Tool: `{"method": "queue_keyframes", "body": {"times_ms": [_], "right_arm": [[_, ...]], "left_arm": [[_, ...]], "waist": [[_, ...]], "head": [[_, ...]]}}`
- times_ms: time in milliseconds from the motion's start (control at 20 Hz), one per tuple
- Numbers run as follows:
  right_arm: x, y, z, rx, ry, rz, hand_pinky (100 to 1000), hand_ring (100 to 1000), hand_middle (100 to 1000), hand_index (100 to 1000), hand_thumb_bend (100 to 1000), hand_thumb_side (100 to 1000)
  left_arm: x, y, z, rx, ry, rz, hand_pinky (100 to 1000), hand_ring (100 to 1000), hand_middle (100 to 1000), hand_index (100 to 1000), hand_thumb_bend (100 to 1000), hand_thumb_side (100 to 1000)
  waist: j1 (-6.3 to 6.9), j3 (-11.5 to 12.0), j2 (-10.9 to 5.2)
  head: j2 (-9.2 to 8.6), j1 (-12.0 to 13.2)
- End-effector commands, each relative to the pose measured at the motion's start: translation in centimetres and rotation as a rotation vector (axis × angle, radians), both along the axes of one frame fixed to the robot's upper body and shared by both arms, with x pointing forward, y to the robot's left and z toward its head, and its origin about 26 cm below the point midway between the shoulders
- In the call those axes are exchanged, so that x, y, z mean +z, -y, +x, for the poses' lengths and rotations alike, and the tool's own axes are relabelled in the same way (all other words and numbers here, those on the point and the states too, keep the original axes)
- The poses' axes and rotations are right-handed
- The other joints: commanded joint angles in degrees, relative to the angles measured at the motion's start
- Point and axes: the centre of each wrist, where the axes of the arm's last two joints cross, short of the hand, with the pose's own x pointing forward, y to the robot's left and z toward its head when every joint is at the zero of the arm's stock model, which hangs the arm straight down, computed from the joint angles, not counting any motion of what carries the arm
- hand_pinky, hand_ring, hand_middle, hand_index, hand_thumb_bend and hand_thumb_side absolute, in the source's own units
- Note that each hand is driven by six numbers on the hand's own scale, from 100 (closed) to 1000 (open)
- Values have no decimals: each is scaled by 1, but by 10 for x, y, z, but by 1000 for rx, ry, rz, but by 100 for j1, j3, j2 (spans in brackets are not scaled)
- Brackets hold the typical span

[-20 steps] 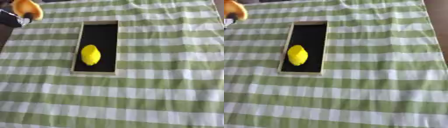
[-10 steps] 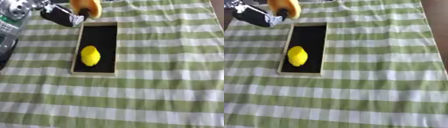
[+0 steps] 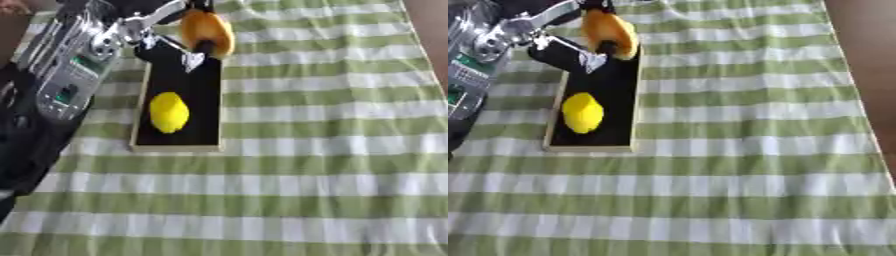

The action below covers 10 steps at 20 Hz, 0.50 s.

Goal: Pick up objects on the table and place them in the box.

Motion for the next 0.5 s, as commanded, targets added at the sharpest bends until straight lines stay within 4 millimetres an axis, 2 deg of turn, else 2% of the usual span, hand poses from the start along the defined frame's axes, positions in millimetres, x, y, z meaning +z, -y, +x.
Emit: {"method": "queue_keyframes", "body": {"times_ms": [50,300,500], "right_arm": [[10,3,-3,-8,27,-1,910,842,775,850,100,609],[10,4,-3,-13,25,5,910,842,774,849,100,615],[8,7,-3,-27,25,7,909,842,774,848,100,615]], "left_arm": [[0,7,6,5,21,24,683,594,518,488,119,182],[-17,9,18,26,-14,95,684,600,521,496,121,175],[-24,-5,24,106,9,106,684,602,520,497,116,177]], "waist": [[-16,-18,-108],[20,-49,-98],[32,-54,-95]], "head": [[-44,-116],[-61,-148],[-77,-243]]}}
